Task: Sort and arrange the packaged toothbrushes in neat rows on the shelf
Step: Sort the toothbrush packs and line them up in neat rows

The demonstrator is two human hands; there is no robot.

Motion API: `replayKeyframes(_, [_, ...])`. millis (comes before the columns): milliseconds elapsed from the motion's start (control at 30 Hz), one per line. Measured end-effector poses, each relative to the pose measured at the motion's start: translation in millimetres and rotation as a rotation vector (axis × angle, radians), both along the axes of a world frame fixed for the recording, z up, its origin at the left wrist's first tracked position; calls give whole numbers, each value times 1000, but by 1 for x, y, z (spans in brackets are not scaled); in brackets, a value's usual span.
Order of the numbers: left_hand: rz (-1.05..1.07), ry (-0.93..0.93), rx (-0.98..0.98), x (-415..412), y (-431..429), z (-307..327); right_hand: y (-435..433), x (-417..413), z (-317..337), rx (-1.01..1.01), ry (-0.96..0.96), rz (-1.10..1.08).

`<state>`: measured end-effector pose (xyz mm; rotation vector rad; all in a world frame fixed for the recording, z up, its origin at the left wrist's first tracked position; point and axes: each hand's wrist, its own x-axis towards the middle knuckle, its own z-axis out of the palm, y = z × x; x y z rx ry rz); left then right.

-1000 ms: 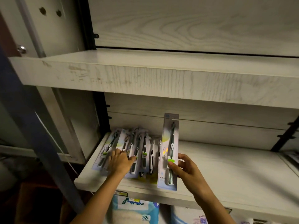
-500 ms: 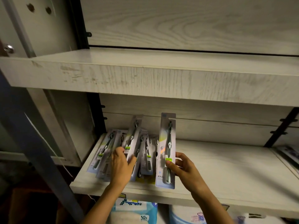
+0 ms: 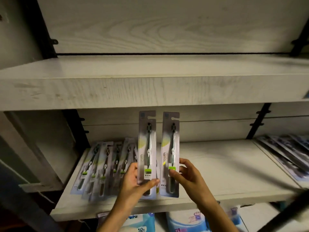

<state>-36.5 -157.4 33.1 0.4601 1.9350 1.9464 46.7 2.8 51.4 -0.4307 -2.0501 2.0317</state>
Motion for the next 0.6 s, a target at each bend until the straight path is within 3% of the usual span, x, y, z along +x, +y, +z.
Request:
replayKeyframes(300, [-66,23,51,58,82,-5,76,74,4,25,46,-51])
replayKeyframes(600, [58,67,57,177,214,-27,217,185,-3,110,34,58])
